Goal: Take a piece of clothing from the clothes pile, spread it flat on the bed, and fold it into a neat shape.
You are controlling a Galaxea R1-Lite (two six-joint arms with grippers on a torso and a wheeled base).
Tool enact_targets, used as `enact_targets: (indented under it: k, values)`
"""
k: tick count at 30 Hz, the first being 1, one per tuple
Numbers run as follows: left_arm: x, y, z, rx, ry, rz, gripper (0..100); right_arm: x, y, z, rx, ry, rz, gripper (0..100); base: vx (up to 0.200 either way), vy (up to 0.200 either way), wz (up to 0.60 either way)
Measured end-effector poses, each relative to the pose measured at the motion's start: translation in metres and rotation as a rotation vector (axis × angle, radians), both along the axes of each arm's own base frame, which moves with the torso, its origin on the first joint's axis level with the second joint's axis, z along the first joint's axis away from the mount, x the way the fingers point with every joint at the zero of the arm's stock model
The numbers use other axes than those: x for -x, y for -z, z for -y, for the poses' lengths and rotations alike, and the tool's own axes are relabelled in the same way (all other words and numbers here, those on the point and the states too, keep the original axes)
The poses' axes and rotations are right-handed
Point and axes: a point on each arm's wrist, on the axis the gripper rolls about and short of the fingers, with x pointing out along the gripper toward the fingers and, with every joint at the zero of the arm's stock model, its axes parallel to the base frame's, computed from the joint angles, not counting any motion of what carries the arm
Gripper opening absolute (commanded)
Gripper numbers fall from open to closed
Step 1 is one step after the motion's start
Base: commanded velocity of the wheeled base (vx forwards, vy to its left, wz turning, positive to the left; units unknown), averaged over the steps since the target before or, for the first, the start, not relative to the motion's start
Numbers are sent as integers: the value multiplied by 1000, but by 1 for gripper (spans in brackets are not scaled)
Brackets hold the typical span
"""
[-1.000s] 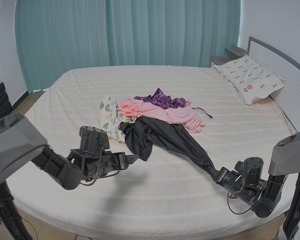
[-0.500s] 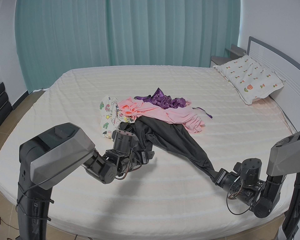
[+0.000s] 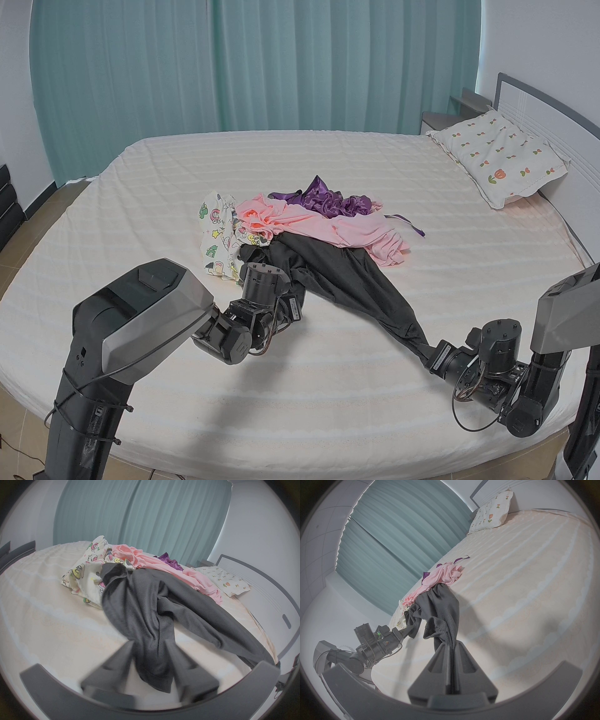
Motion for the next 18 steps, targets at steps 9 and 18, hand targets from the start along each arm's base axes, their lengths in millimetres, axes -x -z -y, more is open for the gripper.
enact_targets:
  k: [9, 18]
  values:
    - [5, -7, -7, -15, -66, 9, 0, 1, 0, 0, 0, 1, -4, 0, 0, 0, 0]
    - [52, -61, -21, 85, -83, 23, 0, 5, -19, 2, -39, -4, 54, 0, 0, 0, 0]
